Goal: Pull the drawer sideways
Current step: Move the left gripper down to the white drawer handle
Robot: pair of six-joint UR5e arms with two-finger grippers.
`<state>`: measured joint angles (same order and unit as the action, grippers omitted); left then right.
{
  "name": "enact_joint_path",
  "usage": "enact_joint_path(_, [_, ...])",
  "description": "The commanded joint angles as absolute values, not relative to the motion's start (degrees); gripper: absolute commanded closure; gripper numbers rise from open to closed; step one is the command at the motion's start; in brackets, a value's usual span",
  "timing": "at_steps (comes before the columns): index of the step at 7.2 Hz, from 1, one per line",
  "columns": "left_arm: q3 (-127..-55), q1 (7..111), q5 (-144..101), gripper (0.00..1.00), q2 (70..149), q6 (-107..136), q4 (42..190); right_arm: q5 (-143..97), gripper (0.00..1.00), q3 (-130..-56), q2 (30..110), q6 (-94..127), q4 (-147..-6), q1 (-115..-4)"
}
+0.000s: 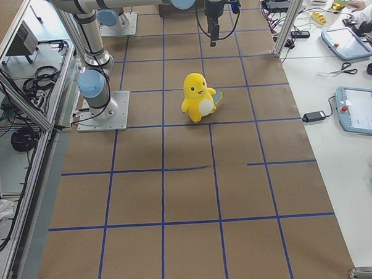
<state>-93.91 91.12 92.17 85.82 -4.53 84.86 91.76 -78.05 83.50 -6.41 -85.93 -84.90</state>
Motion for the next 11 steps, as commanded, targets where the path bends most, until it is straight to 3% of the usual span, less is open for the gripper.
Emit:
enact_joint_path(1, [-96.9,92.1,105.7,0.00,87.5,-4.0,86.0,91.8,0.00,-78.0,83.5,-6.4,-86.0,-84.9])
enact_joint_path(5, [-108.5,93.1,130.9,0.00,95.3,0.3,85.3,91.8,0.00,-78.0,83.5,-6.4,-86.0,-84.9])
enact_joint_path(11, [-107.8,97.1,152.0,0.00,109.8,17.4,86.7,91.8,0.00,-78.0,83.5,-6.4,-85.9,-84.9])
